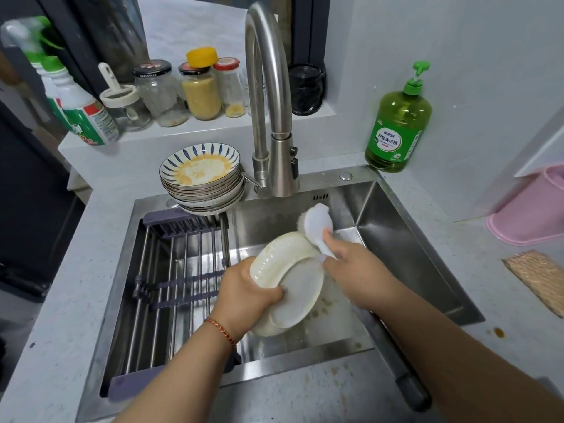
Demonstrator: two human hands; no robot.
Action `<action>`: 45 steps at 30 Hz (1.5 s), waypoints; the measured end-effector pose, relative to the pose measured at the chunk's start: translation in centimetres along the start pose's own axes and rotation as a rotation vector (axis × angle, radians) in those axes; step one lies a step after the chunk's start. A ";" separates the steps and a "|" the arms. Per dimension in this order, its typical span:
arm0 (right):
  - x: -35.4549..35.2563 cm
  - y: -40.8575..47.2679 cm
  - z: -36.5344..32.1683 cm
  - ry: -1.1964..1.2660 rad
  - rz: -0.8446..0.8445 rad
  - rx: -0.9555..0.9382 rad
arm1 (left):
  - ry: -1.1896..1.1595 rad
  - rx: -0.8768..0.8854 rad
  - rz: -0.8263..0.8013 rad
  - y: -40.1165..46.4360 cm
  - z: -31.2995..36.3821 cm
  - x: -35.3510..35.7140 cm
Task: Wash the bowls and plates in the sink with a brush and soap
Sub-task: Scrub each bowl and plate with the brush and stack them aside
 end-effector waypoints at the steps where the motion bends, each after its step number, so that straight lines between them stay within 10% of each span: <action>1: -0.4 0.0 0.8 0.063 0.015 0.064 | -0.055 -0.025 0.024 0.0 -0.4 -0.4; 12: 1.4 -1.5 -1.0 -0.099 -0.103 -0.057 | -0.070 -0.024 -0.021 0.6 -0.9 -0.1; 19: -0.5 -0.6 1.1 0.231 -0.045 0.251 | -0.090 0.002 -0.005 0.6 -0.8 -1.2; 29: 1.4 -1.2 -1.9 -0.121 -0.129 -0.072 | -0.053 0.059 -0.031 0.9 -0.2 -0.6; 37: 0.5 0.6 5.1 -0.052 -0.052 0.192 | -0.365 -0.095 -0.003 1.1 -2.1 -1.0; 45: 1.3 -0.9 1.4 -0.079 0.025 -0.080 | -0.635 -0.139 -0.058 0.6 -1.3 0.6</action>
Point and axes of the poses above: each hand's wrist, its own y-axis towards the middle knuckle, its own x-axis out of the palm, z = x × y, the point moved 4 cm from there along y, towards the middle knuckle, and after that the axes turned 14 degrees about y, right-handed, at the moved point
